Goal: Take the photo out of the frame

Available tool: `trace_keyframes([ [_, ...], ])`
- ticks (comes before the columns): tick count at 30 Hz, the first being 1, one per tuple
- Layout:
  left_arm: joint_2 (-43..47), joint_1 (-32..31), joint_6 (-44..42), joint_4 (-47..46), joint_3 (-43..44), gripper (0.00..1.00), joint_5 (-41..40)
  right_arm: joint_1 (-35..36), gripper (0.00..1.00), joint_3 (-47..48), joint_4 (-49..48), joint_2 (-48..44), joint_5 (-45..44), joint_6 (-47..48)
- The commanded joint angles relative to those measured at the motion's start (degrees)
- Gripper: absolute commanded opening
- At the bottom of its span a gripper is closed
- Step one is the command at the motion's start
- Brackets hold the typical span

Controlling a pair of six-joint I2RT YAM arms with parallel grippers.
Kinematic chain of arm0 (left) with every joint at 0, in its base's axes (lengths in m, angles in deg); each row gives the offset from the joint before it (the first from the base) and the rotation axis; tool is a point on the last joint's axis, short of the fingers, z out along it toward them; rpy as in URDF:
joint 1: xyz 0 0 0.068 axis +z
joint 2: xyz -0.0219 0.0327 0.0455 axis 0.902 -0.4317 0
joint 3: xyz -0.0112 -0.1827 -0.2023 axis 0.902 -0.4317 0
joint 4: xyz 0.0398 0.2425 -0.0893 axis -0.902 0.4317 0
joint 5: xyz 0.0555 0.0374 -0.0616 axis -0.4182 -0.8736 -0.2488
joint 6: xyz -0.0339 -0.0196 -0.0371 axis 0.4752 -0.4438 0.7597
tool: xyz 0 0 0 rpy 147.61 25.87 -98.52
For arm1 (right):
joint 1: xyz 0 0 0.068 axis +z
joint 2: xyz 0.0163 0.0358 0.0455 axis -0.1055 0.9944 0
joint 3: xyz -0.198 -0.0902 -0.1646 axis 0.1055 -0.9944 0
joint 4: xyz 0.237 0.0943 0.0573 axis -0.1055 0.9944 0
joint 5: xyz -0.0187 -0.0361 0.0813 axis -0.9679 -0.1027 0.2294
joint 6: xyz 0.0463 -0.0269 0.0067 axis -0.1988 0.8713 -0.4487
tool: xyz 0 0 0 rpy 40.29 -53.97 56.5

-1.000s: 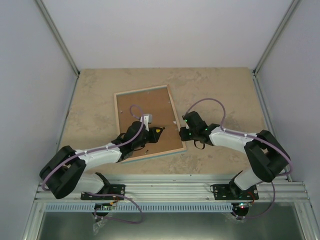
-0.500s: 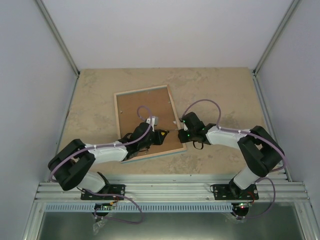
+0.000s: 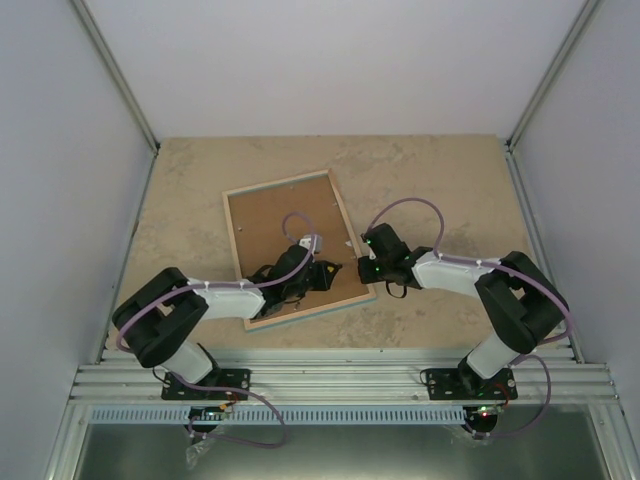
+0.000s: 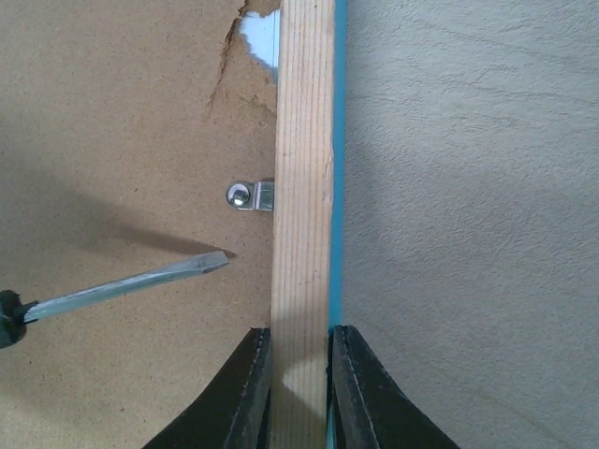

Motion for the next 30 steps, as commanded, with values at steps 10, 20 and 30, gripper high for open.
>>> trace_keyframes([
  [10, -2.88, -0.66, 1.38, -4.85, 2.31, 0.00, -2.63, 1.34, 0.05, -0.34, -3.55, 2.33, 1.86, -2.28],
  [20, -3.85, -0.81, 2.06, -6.46, 1.50, 0.00, -8.35, 1.52, 0.04, -0.55, -3.96, 2.62, 2.08, -2.35],
  [30, -6.59, -2.18, 1.98, -9.78, 1.85, 0.00, -14.37, 1.60, 0.04, -1.11, -4.25, 2.39, 1.95, -2.70],
])
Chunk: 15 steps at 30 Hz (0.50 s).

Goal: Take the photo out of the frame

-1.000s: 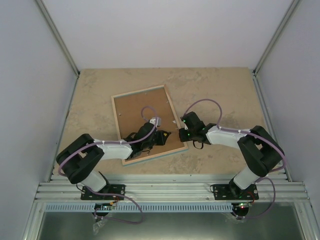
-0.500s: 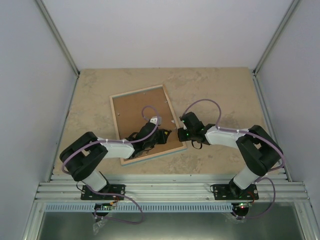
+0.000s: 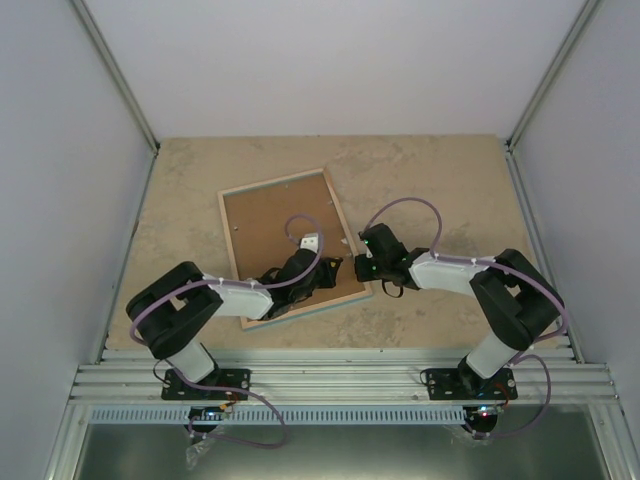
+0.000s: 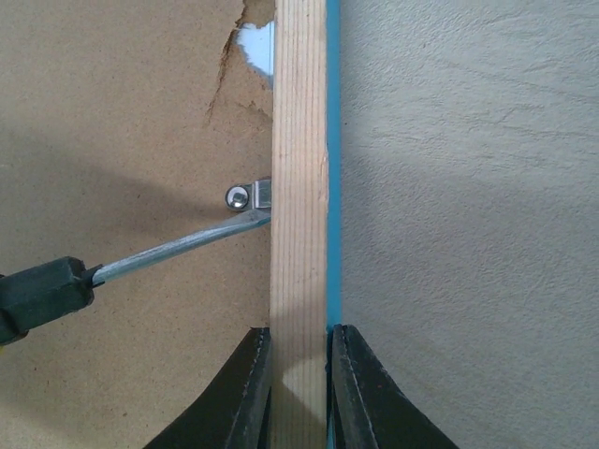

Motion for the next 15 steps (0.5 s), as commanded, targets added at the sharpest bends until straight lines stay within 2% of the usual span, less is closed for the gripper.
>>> trace_keyframes([
  [1, -1.80, -0.48, 0.55, -4.10, 0.64, 0.00, -7.07, 0.82, 0.04, -1.19, -0.35, 0.82, 2.32, -1.10],
  [11, -1.07, -0.95, 1.39, -5.19, -0.58, 0.00, -16.77, 1.01, 0.01, -2.47, -1.72, 1.17, 2.84, -2.10],
  [15, -0.68, -0.99, 1.19, -5.64, -0.45, 0.00, -17.37, 1.00, 0.01, -2.93, -2.22, 1.17, 2.92, -2.52],
])
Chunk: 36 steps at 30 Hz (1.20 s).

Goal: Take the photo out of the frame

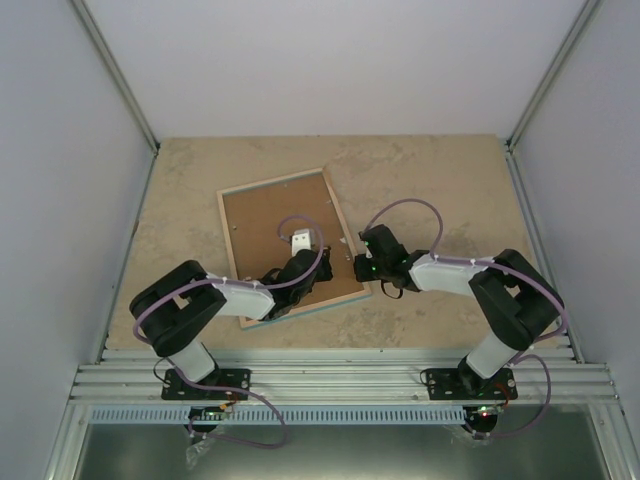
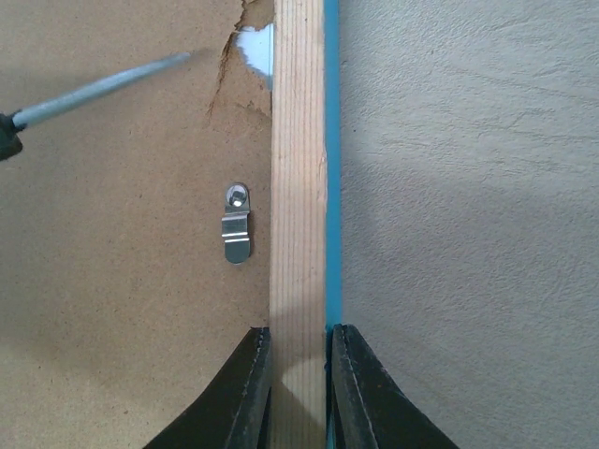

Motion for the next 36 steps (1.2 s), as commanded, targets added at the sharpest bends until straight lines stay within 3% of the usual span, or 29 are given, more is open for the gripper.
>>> trace_keyframes([
  [1, 0.64, -0.03, 0.18, -3.38, -0.49, 0.00, -3.78, 0.80, 0.01, -1.89, 0.44, 1.03, 3.04, -1.49],
  [15, 7.63, -0.12, -0.89, -2.98, -3.53, 0.00, 4.60, 0.85, 0.02, -1.81, 1.35, 0.01, 2.06, -1.17],
  [22, 7.21, -0.12, -0.14, -0.28, -3.13, 0.00, 10.63, 0.84, 0.02, -1.64, 1.80, -0.28, 1.59, -1.09],
  [36, 2.46, -1.26, 1.92, 1.05, -2.44, 0.00, 13.74, 0.80, 0.02, -0.88, 2.19, 0.30, 1.15, -1.18],
])
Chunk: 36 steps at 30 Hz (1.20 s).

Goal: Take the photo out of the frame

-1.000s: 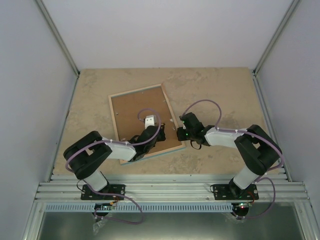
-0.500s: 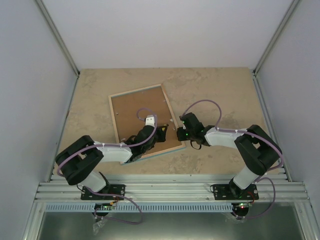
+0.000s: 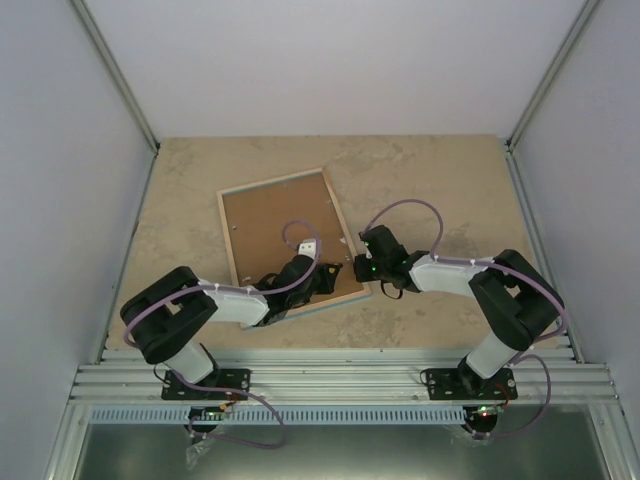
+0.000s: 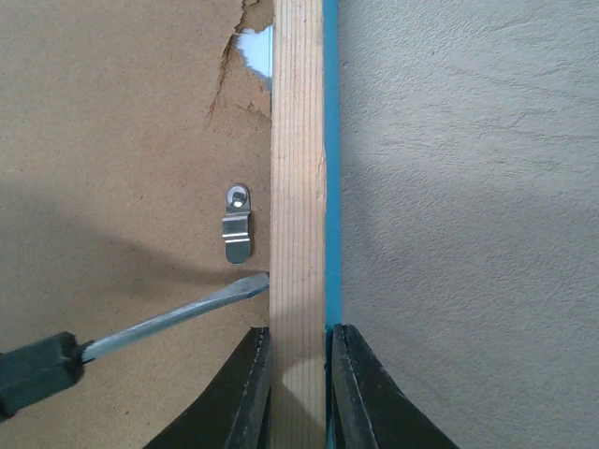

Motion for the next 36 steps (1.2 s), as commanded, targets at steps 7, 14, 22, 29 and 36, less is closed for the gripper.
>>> trace_keyframes([
  [7, -1.30, -0.52, 1.26, 2.27, 0.93, 0.00, -1.95, 0.78, 0.02, -0.25, 3.29, 0.43, 1.24, -0.71],
  [14, 2.22, -0.52, 2.40, 4.17, -0.68, 0.00, -6.25, 0.79, 0.02, -0.14, 3.29, 0.42, 1.22, -0.62],
  [22, 3.60, -0.52, 2.18, 4.30, -0.79, 0.00, -5.27, 0.75, 0.02, -0.01, 3.83, 0.23, 1.22, -0.51],
  [29, 9.56, -0.52, 1.12, 7.53, -0.61, 0.00, -5.72, 0.73, 0.02, -0.80, 6.39, -2.04, 2.10, 0.60],
  [36, 15.14, -0.01, -0.86, 11.19, -0.53, 0.00, -8.35, 0.73, 0.04, -5.56, 9.46, -7.81, 3.36, 0.57],
])
